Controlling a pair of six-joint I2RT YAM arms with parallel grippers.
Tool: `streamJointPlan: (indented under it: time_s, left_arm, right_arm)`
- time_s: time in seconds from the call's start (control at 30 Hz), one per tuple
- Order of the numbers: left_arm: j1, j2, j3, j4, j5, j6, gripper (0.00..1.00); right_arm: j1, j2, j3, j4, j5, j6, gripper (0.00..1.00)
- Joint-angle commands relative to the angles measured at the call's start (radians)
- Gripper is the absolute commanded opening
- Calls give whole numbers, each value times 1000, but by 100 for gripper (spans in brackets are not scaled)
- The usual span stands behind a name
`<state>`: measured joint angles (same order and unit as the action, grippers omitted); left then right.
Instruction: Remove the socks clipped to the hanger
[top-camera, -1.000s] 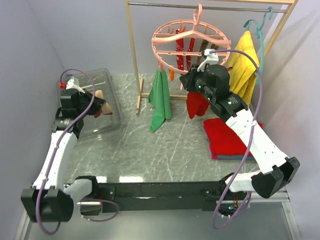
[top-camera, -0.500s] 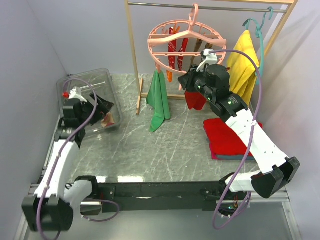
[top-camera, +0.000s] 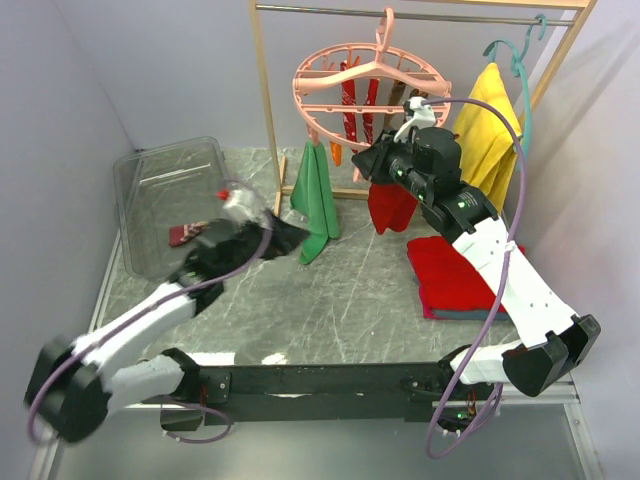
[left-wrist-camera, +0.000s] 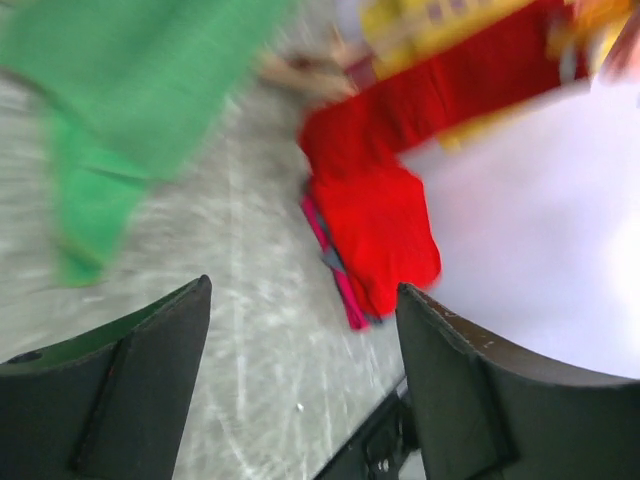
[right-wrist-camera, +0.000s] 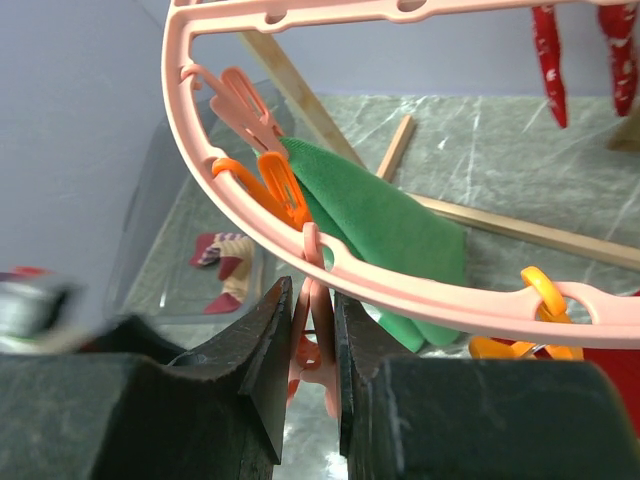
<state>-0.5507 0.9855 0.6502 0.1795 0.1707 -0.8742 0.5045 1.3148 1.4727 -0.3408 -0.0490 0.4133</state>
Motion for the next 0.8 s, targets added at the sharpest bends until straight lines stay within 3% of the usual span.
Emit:
streamJointPlan:
  time_s: [0.0,0.07,0.2,0.3,0.43,0.77]
  left_arm:
    - [-153,250,111,308,12,67,86]
    - [-253,400,193,304,-49,134,93]
    - [-405,599,370,346,-374,312,98]
    - [-445,717,400,501,-485,395,99]
    - [-456,873,497,506,-641,429,98]
    - [-453,1044,719,480,-728,524,84]
  right_arm:
    - [8,-23,44,-27,-75,53,9]
    - [8,-22,51,-32,-84,58,9]
    - [8,-25,66,-38,-86,65,9]
    - [8,-28,77,-44,-87,68,10]
    - [8,-38,83,-52,-88,65,10]
    - [8,-65,67,-46,-107,65,11]
